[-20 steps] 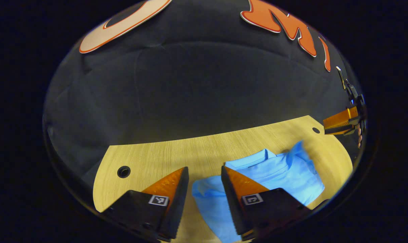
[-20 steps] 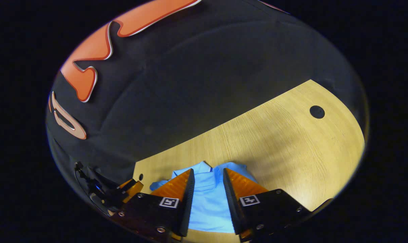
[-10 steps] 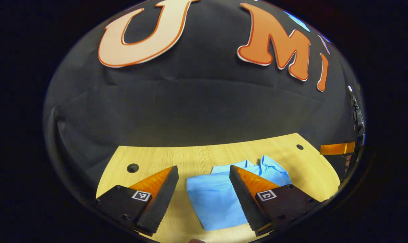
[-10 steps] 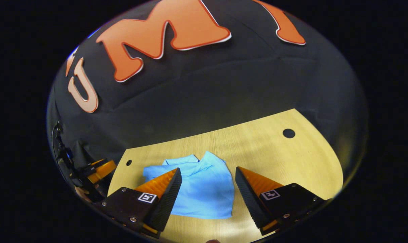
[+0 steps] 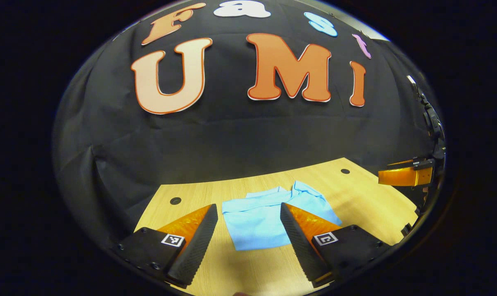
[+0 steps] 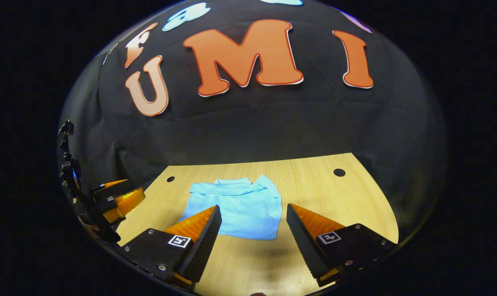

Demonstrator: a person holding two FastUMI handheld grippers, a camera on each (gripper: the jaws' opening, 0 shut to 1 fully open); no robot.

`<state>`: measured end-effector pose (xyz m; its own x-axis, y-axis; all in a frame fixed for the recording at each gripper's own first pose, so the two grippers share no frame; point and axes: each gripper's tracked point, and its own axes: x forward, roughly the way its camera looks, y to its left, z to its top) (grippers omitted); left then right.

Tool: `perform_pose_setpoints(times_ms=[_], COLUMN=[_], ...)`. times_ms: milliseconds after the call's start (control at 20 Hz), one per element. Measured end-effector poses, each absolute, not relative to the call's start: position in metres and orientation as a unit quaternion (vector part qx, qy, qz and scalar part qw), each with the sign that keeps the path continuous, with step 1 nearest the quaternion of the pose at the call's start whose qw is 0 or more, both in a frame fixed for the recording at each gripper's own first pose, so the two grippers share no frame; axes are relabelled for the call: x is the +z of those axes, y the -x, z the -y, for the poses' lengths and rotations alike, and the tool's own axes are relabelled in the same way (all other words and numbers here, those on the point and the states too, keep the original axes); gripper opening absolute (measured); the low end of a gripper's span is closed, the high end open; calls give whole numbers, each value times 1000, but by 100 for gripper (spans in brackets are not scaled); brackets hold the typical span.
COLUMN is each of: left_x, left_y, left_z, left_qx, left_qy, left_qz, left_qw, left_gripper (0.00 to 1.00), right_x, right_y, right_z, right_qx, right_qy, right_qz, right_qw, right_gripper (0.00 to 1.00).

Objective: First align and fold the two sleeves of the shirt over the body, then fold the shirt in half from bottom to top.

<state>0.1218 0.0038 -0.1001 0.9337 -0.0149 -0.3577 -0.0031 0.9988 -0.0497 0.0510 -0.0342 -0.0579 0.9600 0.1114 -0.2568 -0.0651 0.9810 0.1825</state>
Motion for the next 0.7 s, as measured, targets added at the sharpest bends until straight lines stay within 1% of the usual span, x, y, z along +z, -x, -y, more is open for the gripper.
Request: perform_pose_setpoints(times_ms=[200,300,500,700], left_x=[-62,-20,44,84], left_y=[-66,-40,-13,1], left_z=[-5,-7,-2,10], left_qx=[29,45,58,57], left_qy=[26,35,31,22], left_qz=[-141,-94,-26,13], left_qw=[989,994,997,998], left_gripper=[98,98,98,99], right_x=[-33,-16,23,51], right_y=[-5,14,40,55], right_z=[27,26,26,29], right_qx=[58,67,67,62], right_qy=[-69,-67,-46,-24], right_qz=[-87,-62,-9,16], right_qw=[992,994,997,998], right_gripper=[96,96,96,95])
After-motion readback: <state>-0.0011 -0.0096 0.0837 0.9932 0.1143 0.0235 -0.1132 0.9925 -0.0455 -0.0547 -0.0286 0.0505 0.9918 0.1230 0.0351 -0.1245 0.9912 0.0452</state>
